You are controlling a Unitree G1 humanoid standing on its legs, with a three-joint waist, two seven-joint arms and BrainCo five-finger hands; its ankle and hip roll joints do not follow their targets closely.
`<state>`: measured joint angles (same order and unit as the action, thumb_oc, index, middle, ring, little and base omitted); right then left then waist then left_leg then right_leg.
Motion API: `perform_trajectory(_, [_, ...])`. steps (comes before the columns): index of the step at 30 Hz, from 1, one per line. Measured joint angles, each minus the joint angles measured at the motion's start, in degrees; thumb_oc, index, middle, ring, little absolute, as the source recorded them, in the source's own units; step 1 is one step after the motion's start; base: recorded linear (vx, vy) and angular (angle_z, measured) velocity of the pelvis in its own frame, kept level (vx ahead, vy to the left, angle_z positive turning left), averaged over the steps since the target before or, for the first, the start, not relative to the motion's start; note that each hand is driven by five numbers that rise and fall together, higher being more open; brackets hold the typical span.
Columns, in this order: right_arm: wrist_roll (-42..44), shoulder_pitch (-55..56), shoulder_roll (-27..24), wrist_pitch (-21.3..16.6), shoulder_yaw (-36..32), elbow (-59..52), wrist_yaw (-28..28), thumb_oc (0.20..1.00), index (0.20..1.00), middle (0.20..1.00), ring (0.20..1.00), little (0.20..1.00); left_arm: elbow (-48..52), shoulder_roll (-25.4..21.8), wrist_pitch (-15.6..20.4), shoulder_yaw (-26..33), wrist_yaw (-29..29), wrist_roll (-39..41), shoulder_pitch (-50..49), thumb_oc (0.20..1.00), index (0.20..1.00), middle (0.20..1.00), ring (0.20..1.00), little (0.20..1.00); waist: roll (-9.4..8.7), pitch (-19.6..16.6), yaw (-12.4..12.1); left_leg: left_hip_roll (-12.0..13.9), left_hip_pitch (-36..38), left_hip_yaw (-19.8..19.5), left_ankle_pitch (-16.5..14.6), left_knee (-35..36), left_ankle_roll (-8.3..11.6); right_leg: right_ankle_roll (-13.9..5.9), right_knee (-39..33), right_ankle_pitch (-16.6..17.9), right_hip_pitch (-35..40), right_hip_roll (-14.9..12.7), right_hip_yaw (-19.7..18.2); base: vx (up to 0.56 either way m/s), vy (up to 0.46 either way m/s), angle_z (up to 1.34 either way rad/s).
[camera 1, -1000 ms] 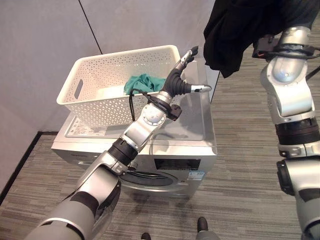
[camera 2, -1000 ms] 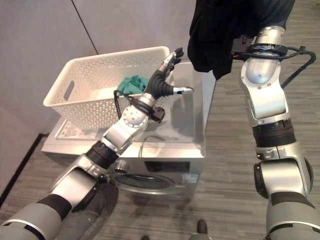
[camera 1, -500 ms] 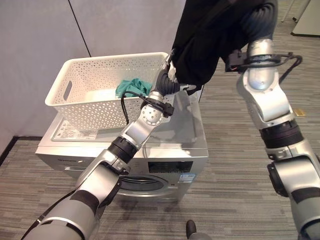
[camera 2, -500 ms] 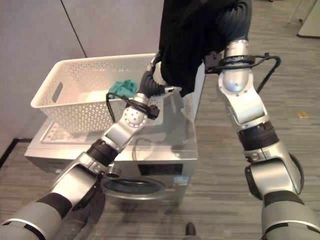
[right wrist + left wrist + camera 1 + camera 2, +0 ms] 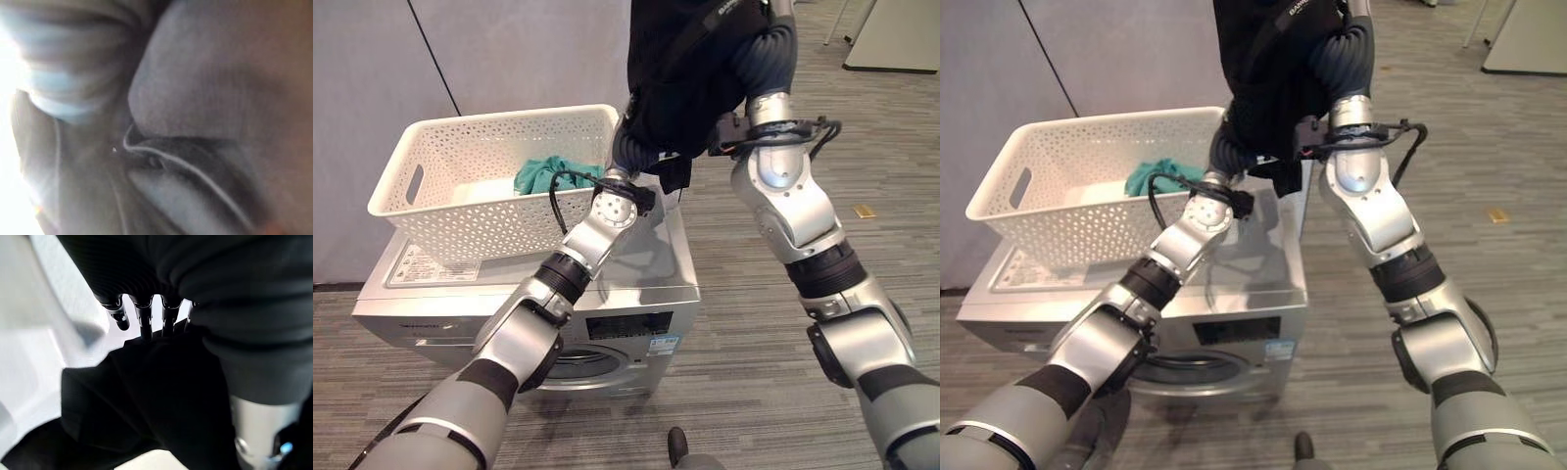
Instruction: Grab the laundry basket,head to the washer,open it,put in the laundry and shut it.
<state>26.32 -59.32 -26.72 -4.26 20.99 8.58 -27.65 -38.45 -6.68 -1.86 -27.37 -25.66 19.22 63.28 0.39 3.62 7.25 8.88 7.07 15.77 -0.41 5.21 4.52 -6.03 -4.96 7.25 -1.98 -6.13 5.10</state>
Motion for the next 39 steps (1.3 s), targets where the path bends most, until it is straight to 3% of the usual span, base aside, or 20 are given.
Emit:
perform_trajectory(8, [2.17, -0.01, 0.92, -1.23, 0.16, -1.20, -0.23, 0.200, 0.200, 0.200, 0.200, 0.200, -1.01, 0.76, 0.56, -0.38, 1.58, 3.55, 2.11, 1.000, 1.000, 1.000, 1.000, 1.000, 0.63, -0.08, 1.86, 0.00, -0.04, 0.38, 0.01, 0.00, 0.01, 0.01, 0.00, 0.00, -0.18, 0.01, -0.10, 0.01, 0.001, 0.00])
perform_trajectory(9, [2.17, 0.00, 0.98, -1.24, 0.25, -1.48, -0.68, 0.200, 0.200, 0.200, 0.200, 0.200, -1.01, 0.81, 0.77, -0.38, 1.57, 5.37, 2.10, 0.912, 0.912, 0.912, 0.912, 0.912, 1.03, -0.09, 2.24, 0.00, -0.04, 0.45, 0.01, 0.00, 0.01, 0.01, 0.00, 0.00, -0.20, 0.02, -0.11, 0.03, -0.012, -0.01])
perform_trajectory(10, [2.17, 0.02, 1.02, -1.46, 0.40, -1.49, -0.85, 0.200, 0.200, 0.200, 0.200, 0.200, -1.00, 0.73, 1.00, -0.35, 1.56, 6.02, 2.10, 0.624, 0.624, 0.624, 0.624, 0.624, 1.22, -0.14, 2.42, 0.01, -0.04, 0.48, 0.01, 0.00, 0.01, 0.01, 0.00, 0.00, -0.23, 0.03, -0.13, 0.03, -0.015, -0.02])
perform_trajectory(12, [2.19, 0.13, 1.16, -2.05, 0.44, -1.48, -1.06, 0.200, 0.200, 0.200, 0.200, 0.200, -0.81, 0.62, 2.16, -0.04, 1.56, 7.98, 2.09, 0.391, 0.391, 0.391, 0.391, 0.391, 1.46, -0.15, 2.81, 0.07, -0.04, 0.59, 0.01, 0.01, 0.01, 0.01, -0.01, 0.00, -0.24, 0.09, -0.18, 0.02, -0.007, -0.01])
perform_trajectory(13, [2.19, 0.13, 1.16, -2.21, 0.43, -1.48, -1.07, 0.200, 0.200, 0.200, 0.200, 0.200, -0.81, 0.63, 2.77, 0.00, 1.56, 8.22, 2.09, 0.200, 0.200, 0.200, 0.200, 0.200, 1.49, -0.16, 2.95, 0.15, -0.03, 0.62, 0.01, 0.00, 0.01, 0.02, -0.01, 0.01, -0.24, 0.17, -0.17, 0.00, 0.000, 0.00])
perform_trajectory(27, [1.61, 4.77, 1.67, -4.15, 0.35, -3.67, -1.06, 0.200, 0.200, 0.200, 0.200, 0.200, 2.44, 0.57, 4.65, 1.51, -2.18, 7.06, 0.07, 0.200, 0.200, 0.200, 0.200, 0.200, 1.50, -0.17, 3.10, 0.31, -0.02, 0.81, 0.01, 0.01, 0.01, 0.13, -0.01, 0.09, -0.26, 0.32, -0.17, 0.00, -0.003, 0.00])
perform_trajectory(28, [1.18, 5.04, 1.67, -4.20, 0.35, -3.72, -1.06, 0.316, 0.316, 0.316, 0.316, 0.316, 2.44, 0.53, 4.69, 1.85, -2.38, 6.93, 0.06, 0.200, 0.200, 0.200, 0.200, 0.200, 1.50, -0.16, 3.11, 0.33, -0.02, 0.82, 0.01, 0.01, 0.01, 0.13, -0.01, 0.09, -0.27, 0.33, -0.16, 0.00, 0.000, 0.00])
perform_trajectory(29, [0.88, 6.04, 1.66, -4.58, 0.35, -4.05, -1.06, 0.711, 0.711, 0.711, 0.711, 0.711, 2.44, 0.11, 5.00, 2.07, -2.99, 6.57, 0.00, 0.200, 0.200, 0.200, 0.200, 0.200, 1.50, -0.17, 3.19, 0.33, -0.02, 0.83, 0.01, 0.01, 0.01, 0.13, -0.01, 0.09, -0.27, 0.34, -0.17, 0.00, 0.000, 0.00])
perform_trajectory(30, [0.87, 6.47, 1.63, -4.71, 0.32, -4.01, -1.06, 0.711, 0.711, 0.711, 0.711, 0.711, 2.42, 0.05, 5.04, 2.38, -3.19, 6.49, -0.04, 0.200, 0.200, 0.200, 0.200, 0.200, 1.50, -0.17, 3.24, 0.33, -0.02, 0.86, 0.01, 0.01, 0.01, 0.13, -0.01, 0.09, -0.27, 0.33, -0.17, 0.00, 0.000, 0.00])
perform_trajectory(31, [0.87, 6.71, 1.58, -4.76, 0.30, -3.96, -1.06, 1.000, 1.000, 1.000, 1.000, 1.000, 2.42, 0.04, 5.05, 2.50, -3.42, 6.19, -0.05, 0.200, 0.200, 0.200, 0.200, 0.200, 1.50, -0.16, 3.25, 0.32, -0.02, 0.86, 0.01, 0.01, 0.01, 0.13, -0.01, 0.09, -0.27, 0.33, -0.17, 0.00, 0.000, 0.00])
perform_trajectory(39, [0.98, 9.40, 0.29, -6.78, -1.73, -3.23, -0.17, 1.000, 1.000, 1.000, 1.000, 1.000, 2.45, -1.75, 6.02, 2.70, -4.62, 2.82, -0.07, 0.200, 0.200, 0.200, 0.200, 0.200, 1.49, -0.17, 4.87, 0.32, 0.14, 2.13, 0.01, 0.01, 0.02, 0.13, -0.02, 0.09, -0.23, 0.29, -0.21, 0.00, -0.008, 0.00])
